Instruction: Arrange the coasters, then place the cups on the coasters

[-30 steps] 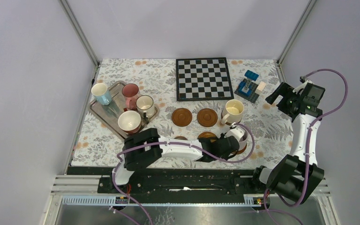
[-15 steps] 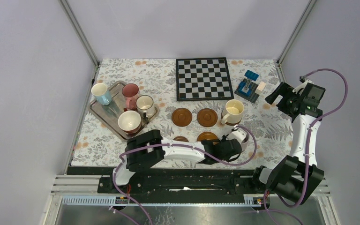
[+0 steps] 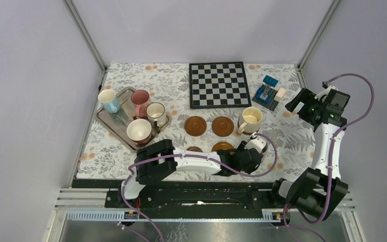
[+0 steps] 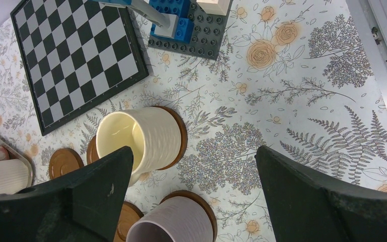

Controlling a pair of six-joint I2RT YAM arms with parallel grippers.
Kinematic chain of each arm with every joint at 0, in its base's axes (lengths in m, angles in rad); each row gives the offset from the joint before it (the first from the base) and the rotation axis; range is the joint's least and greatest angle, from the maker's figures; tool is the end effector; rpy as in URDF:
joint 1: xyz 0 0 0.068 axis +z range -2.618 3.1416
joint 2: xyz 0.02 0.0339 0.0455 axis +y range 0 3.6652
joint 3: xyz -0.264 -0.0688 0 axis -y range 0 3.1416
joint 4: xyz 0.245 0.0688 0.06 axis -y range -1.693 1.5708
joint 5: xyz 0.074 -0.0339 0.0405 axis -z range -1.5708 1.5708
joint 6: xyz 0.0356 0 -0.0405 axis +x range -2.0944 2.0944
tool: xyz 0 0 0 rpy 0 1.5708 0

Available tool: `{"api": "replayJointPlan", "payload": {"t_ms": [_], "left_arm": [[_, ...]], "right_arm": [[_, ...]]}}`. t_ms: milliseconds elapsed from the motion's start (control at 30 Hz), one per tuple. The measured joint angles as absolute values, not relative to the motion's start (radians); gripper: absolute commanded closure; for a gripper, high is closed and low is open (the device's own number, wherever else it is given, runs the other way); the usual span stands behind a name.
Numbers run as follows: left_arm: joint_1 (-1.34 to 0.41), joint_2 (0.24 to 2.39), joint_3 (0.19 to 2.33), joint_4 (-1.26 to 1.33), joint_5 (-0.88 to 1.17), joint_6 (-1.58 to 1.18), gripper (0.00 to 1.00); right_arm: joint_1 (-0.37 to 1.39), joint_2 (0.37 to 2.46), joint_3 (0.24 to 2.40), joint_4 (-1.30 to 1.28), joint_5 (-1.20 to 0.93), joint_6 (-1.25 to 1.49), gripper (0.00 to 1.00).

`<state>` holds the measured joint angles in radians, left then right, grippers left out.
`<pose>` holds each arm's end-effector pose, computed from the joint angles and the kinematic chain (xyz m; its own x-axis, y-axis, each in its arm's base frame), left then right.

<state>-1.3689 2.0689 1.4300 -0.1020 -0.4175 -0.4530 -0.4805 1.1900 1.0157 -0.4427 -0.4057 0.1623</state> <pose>0.1058 -0.4450 0.1756 -0.4874 0.3860 -0.7832 0.6920 0.7178 -0.0769 0.2376 -0.1080 0.3135 -0.4838 0.4196 -0.7680 0.2203 0.9077 0.3571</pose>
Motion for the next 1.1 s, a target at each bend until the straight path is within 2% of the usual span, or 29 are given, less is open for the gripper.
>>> {"api": "replayJointPlan", "payload": {"t_ms": [667,1100], "left_arm": [[-1.394,2.056,1.430,-0.118,-0.398,-0.458,0.44],[-1.394,1.997,1.432,-0.167,-0.390,-0.429,0.32]], "right_arm": [[-0.480,1.190,1.015,-0.443,-0.406,0.163,0.02],[-0.480,1.190,1.015,-0.442,-0.411,0.163,0.02]]}}
